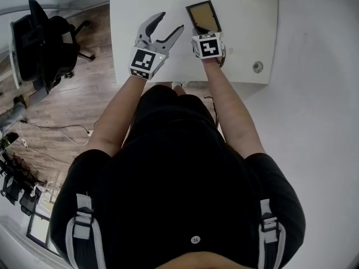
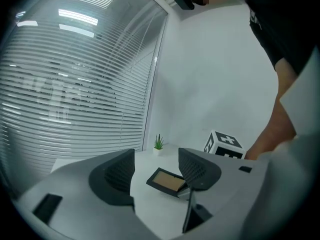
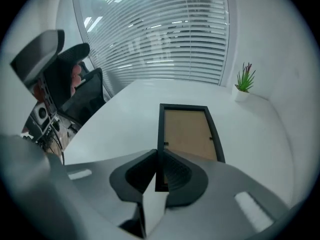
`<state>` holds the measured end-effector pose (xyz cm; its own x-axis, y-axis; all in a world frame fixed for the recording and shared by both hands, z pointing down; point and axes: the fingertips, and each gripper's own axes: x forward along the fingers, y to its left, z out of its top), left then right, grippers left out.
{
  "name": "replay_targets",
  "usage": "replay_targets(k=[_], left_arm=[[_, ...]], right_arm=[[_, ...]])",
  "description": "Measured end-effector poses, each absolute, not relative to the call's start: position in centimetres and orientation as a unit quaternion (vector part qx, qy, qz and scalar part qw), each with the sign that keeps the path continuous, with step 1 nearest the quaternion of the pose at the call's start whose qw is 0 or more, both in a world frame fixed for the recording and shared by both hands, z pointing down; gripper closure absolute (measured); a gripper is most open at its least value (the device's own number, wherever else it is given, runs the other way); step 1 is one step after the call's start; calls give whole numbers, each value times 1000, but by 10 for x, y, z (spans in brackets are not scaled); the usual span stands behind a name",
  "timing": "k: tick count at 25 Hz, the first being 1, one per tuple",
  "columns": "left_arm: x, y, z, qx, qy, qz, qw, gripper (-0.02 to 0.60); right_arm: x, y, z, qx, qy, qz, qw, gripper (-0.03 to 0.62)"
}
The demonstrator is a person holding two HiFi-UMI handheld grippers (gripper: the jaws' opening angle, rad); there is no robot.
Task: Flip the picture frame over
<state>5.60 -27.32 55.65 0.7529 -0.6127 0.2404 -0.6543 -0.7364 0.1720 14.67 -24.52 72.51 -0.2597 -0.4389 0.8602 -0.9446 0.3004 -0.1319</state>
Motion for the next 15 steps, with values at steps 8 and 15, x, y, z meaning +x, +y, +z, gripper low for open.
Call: replay_targets(k=[8,15], left_arm=[[49,-264,538,927,-350,80,109,307],[39,-255,525,927,-354,78,100,308]], right_arm=[[138,-245,676,473,-743,395,262,545],[123,-243,637,446,-762,432,185,545]])
